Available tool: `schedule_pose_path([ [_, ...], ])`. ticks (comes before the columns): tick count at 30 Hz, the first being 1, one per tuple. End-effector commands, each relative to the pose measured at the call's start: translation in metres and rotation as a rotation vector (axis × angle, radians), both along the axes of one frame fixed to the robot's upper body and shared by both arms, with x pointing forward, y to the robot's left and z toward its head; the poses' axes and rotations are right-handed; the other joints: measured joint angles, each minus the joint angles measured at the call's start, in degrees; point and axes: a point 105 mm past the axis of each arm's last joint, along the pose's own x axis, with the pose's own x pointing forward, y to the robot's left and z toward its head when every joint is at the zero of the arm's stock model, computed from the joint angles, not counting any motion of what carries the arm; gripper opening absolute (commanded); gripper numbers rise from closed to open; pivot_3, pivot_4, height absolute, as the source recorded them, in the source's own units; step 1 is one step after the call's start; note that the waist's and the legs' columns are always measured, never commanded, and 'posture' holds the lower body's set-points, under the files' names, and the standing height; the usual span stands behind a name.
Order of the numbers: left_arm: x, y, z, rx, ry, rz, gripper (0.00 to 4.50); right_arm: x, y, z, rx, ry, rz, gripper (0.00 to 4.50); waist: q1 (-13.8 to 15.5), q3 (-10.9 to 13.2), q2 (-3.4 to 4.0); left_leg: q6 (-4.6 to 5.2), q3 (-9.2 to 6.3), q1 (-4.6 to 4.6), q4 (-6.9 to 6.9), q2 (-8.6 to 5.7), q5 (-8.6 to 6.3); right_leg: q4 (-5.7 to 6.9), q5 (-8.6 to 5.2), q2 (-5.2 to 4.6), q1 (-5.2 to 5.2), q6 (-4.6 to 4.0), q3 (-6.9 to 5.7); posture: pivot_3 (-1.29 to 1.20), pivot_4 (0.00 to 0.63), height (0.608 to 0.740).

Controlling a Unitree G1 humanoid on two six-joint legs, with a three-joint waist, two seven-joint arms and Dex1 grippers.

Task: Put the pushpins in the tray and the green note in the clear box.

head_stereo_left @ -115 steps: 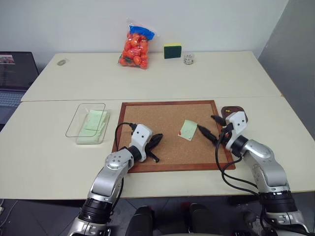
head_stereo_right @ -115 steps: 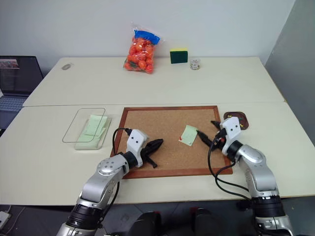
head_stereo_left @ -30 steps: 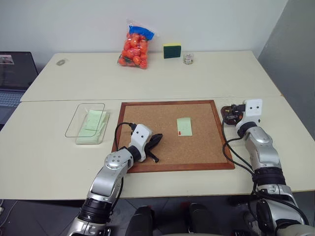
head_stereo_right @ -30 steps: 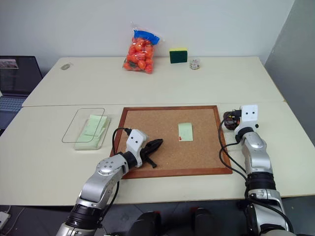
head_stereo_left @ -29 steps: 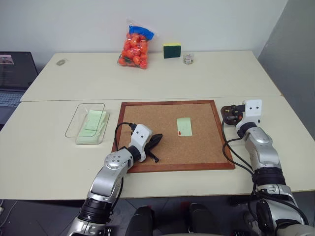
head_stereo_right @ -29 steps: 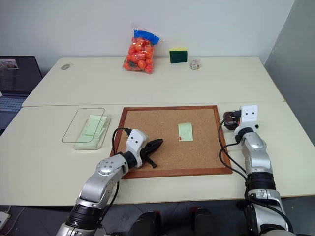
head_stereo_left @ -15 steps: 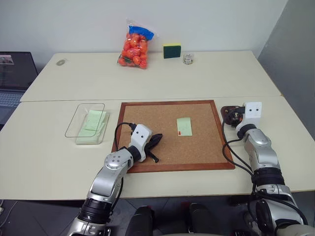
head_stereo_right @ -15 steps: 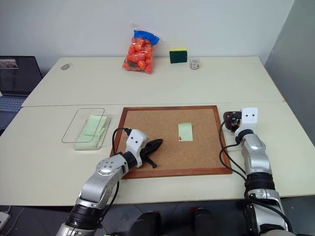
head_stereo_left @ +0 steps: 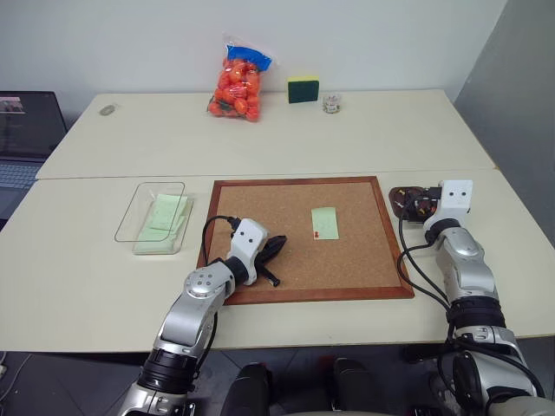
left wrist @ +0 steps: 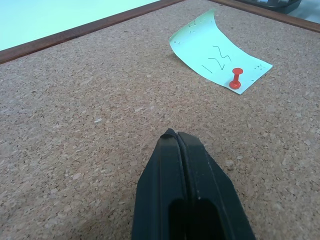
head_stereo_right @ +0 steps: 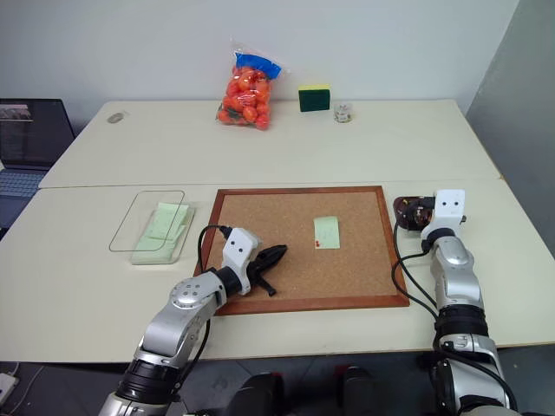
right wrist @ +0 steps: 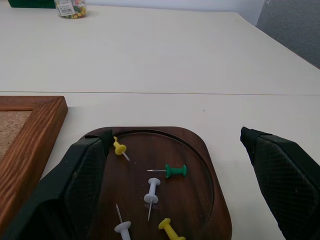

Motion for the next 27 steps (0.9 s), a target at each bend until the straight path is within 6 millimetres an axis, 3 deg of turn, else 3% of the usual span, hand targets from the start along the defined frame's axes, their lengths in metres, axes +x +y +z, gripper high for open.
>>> schedule_pose_path([
  [1,-0.004,0.005,-0.019,0.032,0.065,0.018,0.00,0.003,-0.001,0.024,-0.010,-0.088,0.006,4.48,0.0,0.0,0.00,0.00,0.00,0.00,0.00,0.00,0.00,0.00,0.00,0.00,0.00,0.00,0.00,0.00,0.150,0.740],
  [3,-0.004,0.006,-0.019,0.032,0.065,0.019,0.00,0.002,0.007,0.030,0.005,-0.119,0.054,4.48,0.0,0.0,0.00,0.00,0.00,0.00,0.00,0.00,0.00,0.00,0.00,0.00,0.00,0.00,0.00,0.00,0.150,0.740],
  [8,-0.003,0.006,-0.018,0.031,0.065,0.023,0.00,-0.018,0.078,0.042,-0.013,-0.177,0.463,4.48,0.0,0.0,0.01,0.00,-0.01,0.00,-0.01,0.02,0.00,0.00,-0.01,0.01,0.00,0.01,-0.01,0.00,0.150,0.740],
  [12,-0.003,0.005,-0.019,0.029,0.065,0.021,0.00,-0.039,0.114,0.040,-0.015,-0.159,0.689,4.48,0.0,0.0,0.01,0.00,-0.07,0.00,0.00,0.03,0.00,-0.02,-0.04,0.01,0.03,0.06,-0.07,0.00,0.150,0.740],
  [18,-0.003,0.004,-0.018,0.026,0.066,0.024,0.00,-0.063,0.150,0.023,-0.022,-0.093,0.880,4.48,0.0,0.0,0.00,0.00,-0.09,0.00,0.01,0.01,0.00,-0.03,-0.14,0.00,0.02,0.25,-0.08,0.00,0.150,0.740],
  [27,-0.003,0.006,-0.018,0.028,0.064,0.030,0.00,-0.078,0.175,0.003,-0.061,-0.023,1.036,4.48,0.0,0.0,0.00,0.00,-0.11,0.00,0.01,0.00,0.00,-0.03,-0.16,-0.01,0.01,0.29,-0.08,0.00,0.150,0.740],
])
